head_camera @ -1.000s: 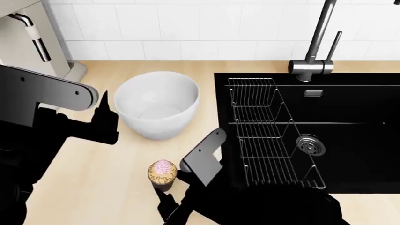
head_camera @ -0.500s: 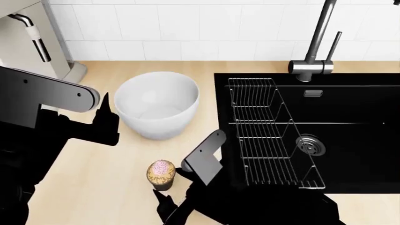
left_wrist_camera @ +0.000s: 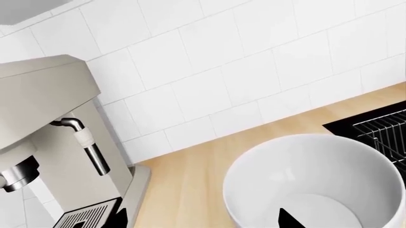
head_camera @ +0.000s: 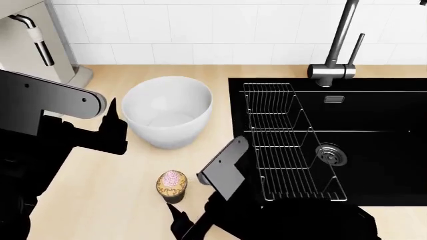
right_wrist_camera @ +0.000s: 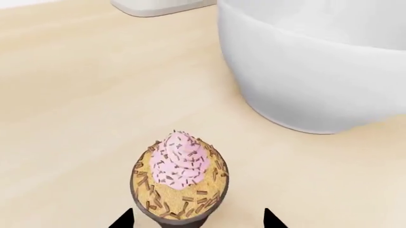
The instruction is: Move the fresh-baked cupcake off the tray onto the counter, and place the bowl used for mixing into the sink.
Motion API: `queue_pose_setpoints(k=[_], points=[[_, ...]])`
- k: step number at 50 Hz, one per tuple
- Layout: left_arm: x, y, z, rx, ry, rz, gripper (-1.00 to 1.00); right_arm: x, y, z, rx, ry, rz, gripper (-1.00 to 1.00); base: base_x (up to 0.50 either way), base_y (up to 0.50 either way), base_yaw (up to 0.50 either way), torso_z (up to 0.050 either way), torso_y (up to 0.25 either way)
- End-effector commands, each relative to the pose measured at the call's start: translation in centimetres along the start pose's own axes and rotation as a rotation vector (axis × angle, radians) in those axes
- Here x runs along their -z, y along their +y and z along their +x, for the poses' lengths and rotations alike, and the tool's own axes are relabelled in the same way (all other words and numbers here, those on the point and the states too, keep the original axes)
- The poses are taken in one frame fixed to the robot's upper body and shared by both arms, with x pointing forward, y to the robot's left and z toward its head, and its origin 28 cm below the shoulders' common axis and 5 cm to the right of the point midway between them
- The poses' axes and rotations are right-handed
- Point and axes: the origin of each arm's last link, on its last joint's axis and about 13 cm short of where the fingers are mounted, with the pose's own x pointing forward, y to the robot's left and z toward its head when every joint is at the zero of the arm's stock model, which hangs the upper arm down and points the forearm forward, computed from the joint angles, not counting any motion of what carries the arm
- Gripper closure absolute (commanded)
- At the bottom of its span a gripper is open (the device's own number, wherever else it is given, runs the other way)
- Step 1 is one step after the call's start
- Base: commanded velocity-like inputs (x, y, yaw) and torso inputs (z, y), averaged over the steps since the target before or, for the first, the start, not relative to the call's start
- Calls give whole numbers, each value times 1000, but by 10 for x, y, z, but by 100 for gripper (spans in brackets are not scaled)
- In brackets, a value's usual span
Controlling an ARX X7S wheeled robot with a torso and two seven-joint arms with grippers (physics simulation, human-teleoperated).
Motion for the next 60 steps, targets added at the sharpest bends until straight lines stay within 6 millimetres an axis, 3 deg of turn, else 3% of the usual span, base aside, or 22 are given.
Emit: queue_pose_setpoints(k=[1,24,30,36,41,42,43,45,60], points=[[-1,0,0,0,-3,-2,-100,-9,0,-21,53,-33,-36,-100,0,0,0,0,0],[-17,-6,6,70,-7,31,-100,-7,5,-58,46,-252,45,-100,0,0,0,0,0],[-27,-8,12,102,1,58,-100,-15,3,-72,82,-343,50,-100,0,0,0,0,0],[-50,-7,17,191,17,66,-100,-25,3,-83,107,-398,30,-100,0,0,0,0,0],[-70,-6,27,259,55,89,-100,-27,-1,-84,116,-428,31,-100,0,0,0,0,0],[-94,-15,51,303,80,217,-100,-20,-14,-80,151,-451,66,-100,0,0,0,0,0],[-95,-9,65,356,128,183,-100,-20,-14,-80,152,-451,67,-100,0,0,0,0,0],[-98,-10,71,432,155,193,-100,-21,-15,-79,156,-454,66,-100,0,0,0,0,0],[-100,-18,92,553,183,227,-100,-27,-18,-79,160,-479,67,-100,0,0,0,0,0]])
